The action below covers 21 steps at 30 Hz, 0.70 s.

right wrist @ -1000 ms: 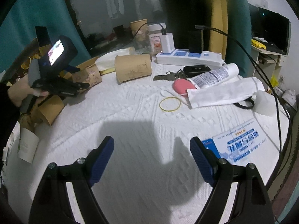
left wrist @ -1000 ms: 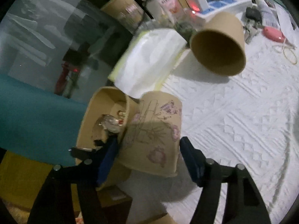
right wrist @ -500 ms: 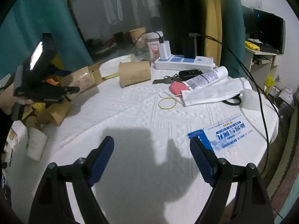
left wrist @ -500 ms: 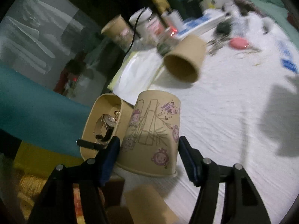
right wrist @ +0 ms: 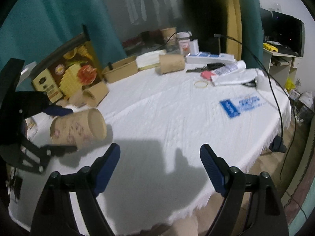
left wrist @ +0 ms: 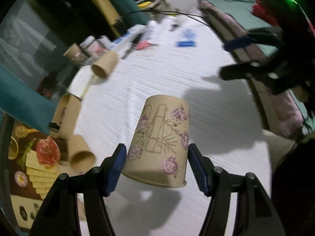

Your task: Flip cup upright

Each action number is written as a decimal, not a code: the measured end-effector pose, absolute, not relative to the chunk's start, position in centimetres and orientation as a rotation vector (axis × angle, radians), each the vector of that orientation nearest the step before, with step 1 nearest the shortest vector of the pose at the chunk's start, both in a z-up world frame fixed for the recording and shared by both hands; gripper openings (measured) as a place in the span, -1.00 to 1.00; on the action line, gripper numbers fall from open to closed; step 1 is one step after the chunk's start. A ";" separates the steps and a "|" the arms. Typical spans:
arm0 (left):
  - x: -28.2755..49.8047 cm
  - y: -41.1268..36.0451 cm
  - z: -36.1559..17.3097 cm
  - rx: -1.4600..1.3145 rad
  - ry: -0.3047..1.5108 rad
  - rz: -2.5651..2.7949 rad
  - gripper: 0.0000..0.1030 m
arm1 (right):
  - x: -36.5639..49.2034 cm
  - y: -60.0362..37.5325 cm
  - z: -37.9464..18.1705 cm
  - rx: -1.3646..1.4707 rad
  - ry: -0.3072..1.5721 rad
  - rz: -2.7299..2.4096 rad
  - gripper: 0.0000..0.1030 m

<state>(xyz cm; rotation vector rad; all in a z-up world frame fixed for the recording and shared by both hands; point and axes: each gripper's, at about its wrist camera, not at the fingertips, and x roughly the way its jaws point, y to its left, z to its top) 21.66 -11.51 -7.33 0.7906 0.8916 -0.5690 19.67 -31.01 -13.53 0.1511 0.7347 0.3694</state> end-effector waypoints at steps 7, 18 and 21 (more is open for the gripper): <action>17.3 -11.7 -10.5 0.813 0.978 -0.608 0.26 | 16.0 -30.3 -15.9 0.149 0.791 0.385 0.58; 17.8 -10.6 -12.9 0.664 1.062 -0.581 0.51 | 15.6 -31.4 -17.3 0.144 0.830 0.408 0.58; 17.4 -10.2 -12.1 0.598 1.056 -0.572 0.54 | 15.8 -31.1 -16.7 0.065 0.821 0.432 0.58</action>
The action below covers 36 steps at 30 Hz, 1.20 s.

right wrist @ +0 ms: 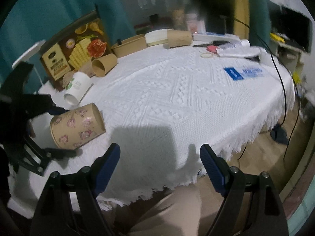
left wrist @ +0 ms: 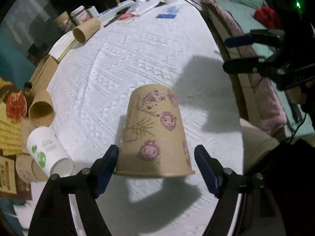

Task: Flip cup upright
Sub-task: 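Rotate the held brown cup with the right gripper until its rim faces up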

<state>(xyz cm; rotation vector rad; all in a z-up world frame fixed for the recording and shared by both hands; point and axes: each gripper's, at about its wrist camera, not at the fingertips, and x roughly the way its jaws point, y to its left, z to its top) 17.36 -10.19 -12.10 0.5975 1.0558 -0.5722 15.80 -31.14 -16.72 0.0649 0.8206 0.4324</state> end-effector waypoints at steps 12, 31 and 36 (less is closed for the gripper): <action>10.6 -2.9 -8.1 0.143 0.939 -0.415 0.54 | 17.0 -23.9 -11.8 -0.446 0.784 0.931 0.58; 2.8 5.8 -10.5 -0.367 0.793 -0.109 0.54 | 15.5 -9.4 -12.4 -1.408 0.716 1.156 0.58; 2.5 6.4 -10.4 -0.383 0.775 -0.118 0.54 | 14.1 -7.6 -13.3 -1.554 0.725 1.188 0.58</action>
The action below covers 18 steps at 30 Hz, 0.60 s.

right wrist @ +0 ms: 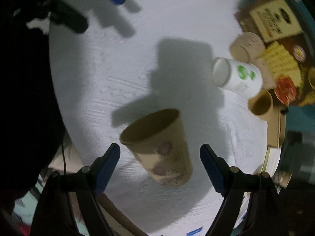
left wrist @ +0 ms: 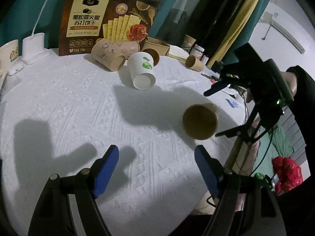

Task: Flip cup upright
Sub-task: 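Rotate the held brown cup with the right gripper until its rim faces up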

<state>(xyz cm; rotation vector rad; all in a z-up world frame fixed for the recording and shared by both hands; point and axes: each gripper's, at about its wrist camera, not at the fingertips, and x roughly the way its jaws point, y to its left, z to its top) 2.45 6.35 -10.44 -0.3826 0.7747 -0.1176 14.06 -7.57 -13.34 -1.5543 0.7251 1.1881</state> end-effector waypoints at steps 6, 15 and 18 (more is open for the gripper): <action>2.1 7.3 -10.7 -0.386 0.761 -0.087 0.54 | 13.6 -6.0 -15.1 -1.720 0.739 1.186 0.58; 2.0 8.2 -11.2 -0.415 0.756 -0.086 0.54 | 13.2 -5.8 -17.1 -1.859 0.807 1.169 0.58; 2.0 8.3 -11.4 -0.418 0.757 -0.083 0.54 | 13.6 -5.8 -17.5 -1.870 0.833 1.168 0.58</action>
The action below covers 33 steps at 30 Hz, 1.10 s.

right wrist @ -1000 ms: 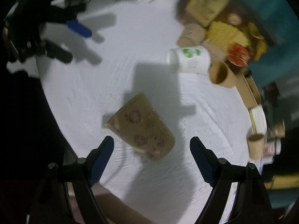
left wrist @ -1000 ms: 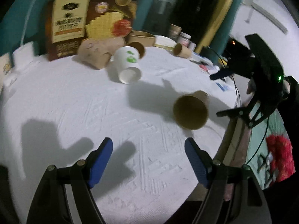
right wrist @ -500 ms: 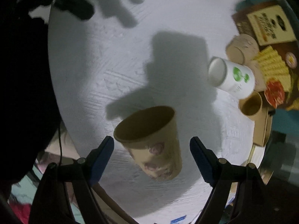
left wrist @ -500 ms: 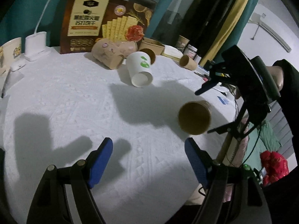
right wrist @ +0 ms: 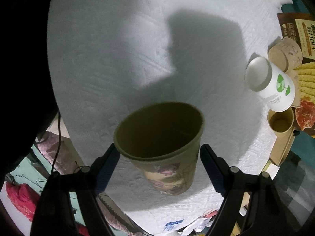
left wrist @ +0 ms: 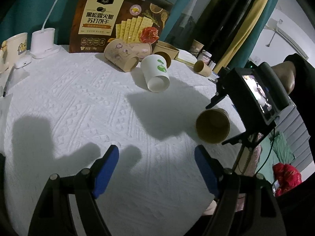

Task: Flip cup upright
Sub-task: 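Rotate the held brown cup with the right gripper until its rim faces up, then lower the upright brown cup onto the tablecloth with the right gripper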

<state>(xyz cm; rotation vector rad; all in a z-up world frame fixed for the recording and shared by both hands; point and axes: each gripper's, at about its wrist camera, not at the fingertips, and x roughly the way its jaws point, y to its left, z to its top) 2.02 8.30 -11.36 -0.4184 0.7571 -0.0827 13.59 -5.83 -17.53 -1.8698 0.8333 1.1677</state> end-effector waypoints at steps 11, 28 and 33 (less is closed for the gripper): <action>2.0 7.7 -11.4 -0.409 0.762 -0.087 0.54 | 14.4 -6.3 -17.2 -1.823 0.834 1.180 0.17; 2.6 5.1 -9.8 -0.294 0.779 -0.075 0.54 | 17.7 -11.1 -12.1 -1.223 0.737 1.118 0.14; 3.6 4.4 -9.4 -0.274 0.778 -0.103 0.54 | 18.8 -13.1 -11.0 -0.909 0.707 1.085 0.14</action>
